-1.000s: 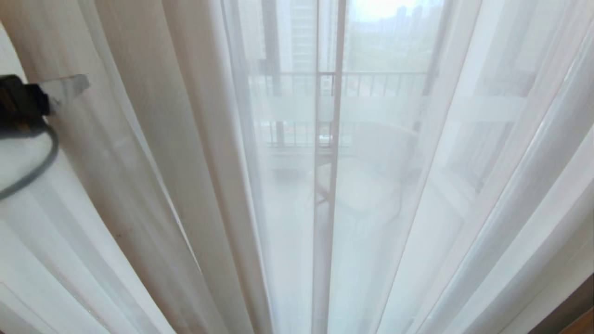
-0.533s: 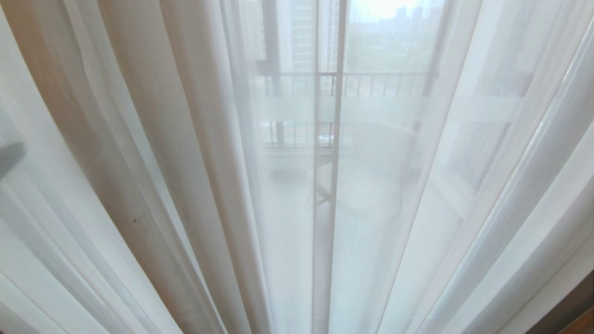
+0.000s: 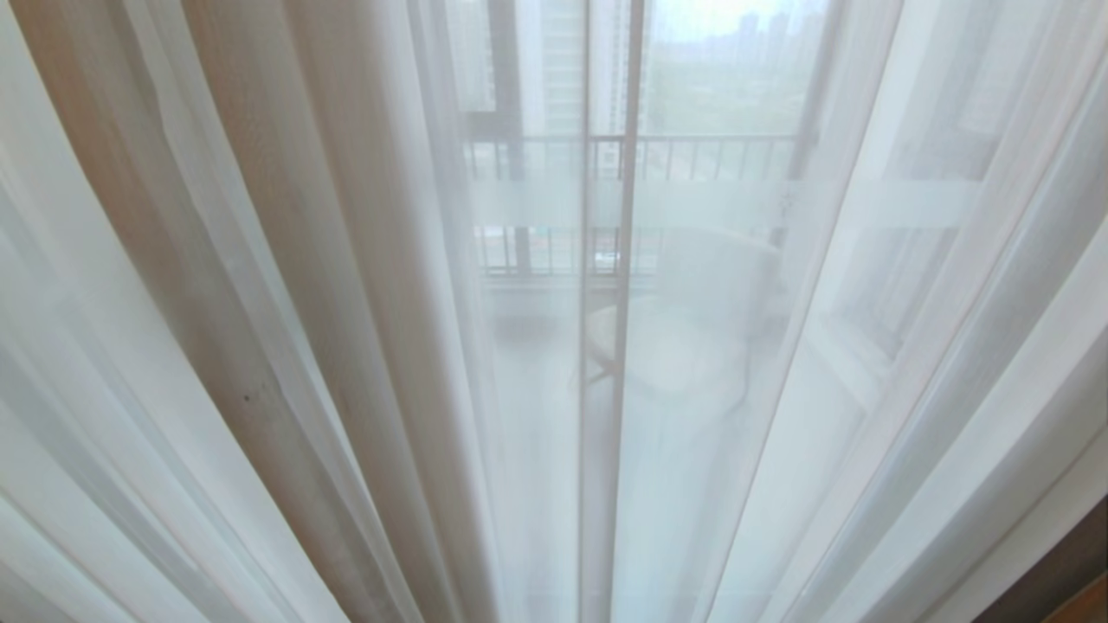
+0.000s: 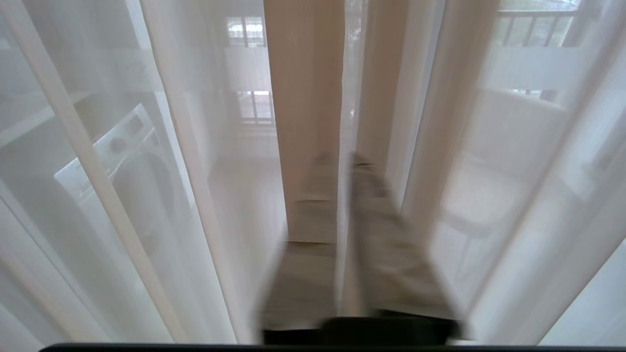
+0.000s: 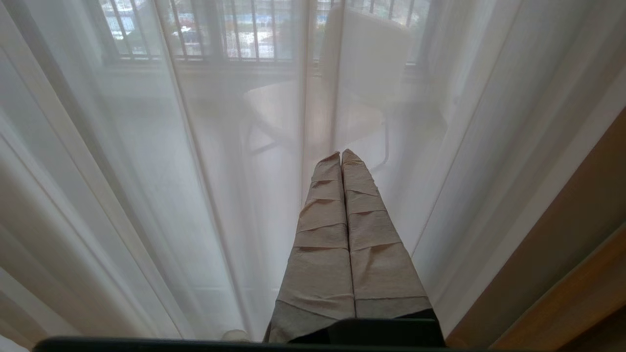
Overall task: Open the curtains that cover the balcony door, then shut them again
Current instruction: Close the inner curtains on both sides
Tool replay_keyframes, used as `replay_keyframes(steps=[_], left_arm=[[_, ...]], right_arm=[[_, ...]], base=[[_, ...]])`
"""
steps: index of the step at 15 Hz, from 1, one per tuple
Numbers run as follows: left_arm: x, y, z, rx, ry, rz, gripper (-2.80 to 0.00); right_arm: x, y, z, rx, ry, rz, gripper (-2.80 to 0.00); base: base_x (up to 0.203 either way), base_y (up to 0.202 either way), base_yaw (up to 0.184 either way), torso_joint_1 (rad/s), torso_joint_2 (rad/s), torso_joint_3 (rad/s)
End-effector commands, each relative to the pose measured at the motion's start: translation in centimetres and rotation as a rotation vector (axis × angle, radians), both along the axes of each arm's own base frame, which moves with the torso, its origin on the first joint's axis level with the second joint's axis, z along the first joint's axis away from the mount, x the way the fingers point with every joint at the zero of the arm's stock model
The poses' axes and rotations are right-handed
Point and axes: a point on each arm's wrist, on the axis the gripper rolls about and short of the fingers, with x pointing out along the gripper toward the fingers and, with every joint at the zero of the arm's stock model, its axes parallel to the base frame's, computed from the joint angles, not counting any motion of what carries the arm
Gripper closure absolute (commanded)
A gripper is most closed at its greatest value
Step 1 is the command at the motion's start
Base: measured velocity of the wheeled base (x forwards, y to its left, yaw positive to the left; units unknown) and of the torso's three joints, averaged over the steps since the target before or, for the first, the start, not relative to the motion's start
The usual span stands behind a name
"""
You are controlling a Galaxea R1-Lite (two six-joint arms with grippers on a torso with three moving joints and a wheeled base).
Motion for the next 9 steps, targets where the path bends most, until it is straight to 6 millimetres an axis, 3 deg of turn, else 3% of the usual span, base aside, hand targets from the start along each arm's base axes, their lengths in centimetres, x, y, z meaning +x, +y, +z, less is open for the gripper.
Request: replay_keyframes(steps=[1, 9], left_arm=[[-0.7, 0.2, -1.1, 0.002, 0.005, 0.002, 0.00], [-1.4, 0.4, -8.9, 0.002, 0.185, 0.013, 0.00]], right_arm=[[0.0, 0.0, 0.0, -0.001, 0.001, 0.000, 0.00], [0.0, 0.0, 0.0, -0.001, 0.001, 0.000, 0.00]], base=[[0.000, 0.000, 0.000, 0.000, 0.00, 0.000], [0.000, 0.000, 0.000, 0.000, 0.00, 0.000]])
